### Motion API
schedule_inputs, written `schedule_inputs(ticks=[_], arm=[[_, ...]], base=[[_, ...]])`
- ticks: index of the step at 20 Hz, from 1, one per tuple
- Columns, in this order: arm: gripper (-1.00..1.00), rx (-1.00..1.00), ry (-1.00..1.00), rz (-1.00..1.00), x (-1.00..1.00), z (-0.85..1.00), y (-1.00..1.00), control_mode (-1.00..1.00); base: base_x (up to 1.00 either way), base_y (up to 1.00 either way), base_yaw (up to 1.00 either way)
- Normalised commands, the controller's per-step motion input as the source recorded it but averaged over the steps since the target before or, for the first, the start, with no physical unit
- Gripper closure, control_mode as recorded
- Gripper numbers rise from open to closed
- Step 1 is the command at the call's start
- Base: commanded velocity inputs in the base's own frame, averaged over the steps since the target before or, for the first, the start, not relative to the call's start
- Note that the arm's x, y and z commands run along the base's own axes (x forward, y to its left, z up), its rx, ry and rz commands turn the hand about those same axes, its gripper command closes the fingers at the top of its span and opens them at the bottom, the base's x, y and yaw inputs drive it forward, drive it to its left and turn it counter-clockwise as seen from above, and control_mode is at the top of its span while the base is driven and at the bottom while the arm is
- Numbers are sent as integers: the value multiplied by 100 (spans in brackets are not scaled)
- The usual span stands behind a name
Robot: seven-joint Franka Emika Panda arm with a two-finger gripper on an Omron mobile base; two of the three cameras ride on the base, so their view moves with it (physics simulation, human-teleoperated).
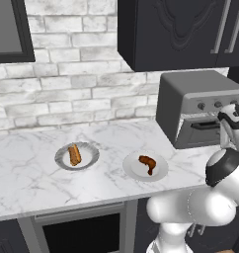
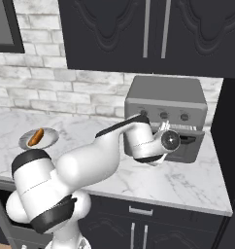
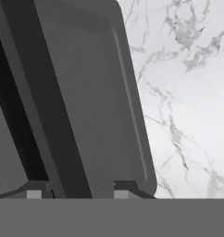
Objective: Open the toaster oven door. Place the hotdog bun on the top rack in the toaster oven and place the chicken drumstick on the bottom rack.
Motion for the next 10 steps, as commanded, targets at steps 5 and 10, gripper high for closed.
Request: schedule_inputs(ticks=[5, 10], arm=[[100, 2, 22, 0, -52, -100, 40, -100], [100, 0, 20, 0, -80, -100, 17, -100]], base=[[0, 0, 0], [0, 0, 0]])
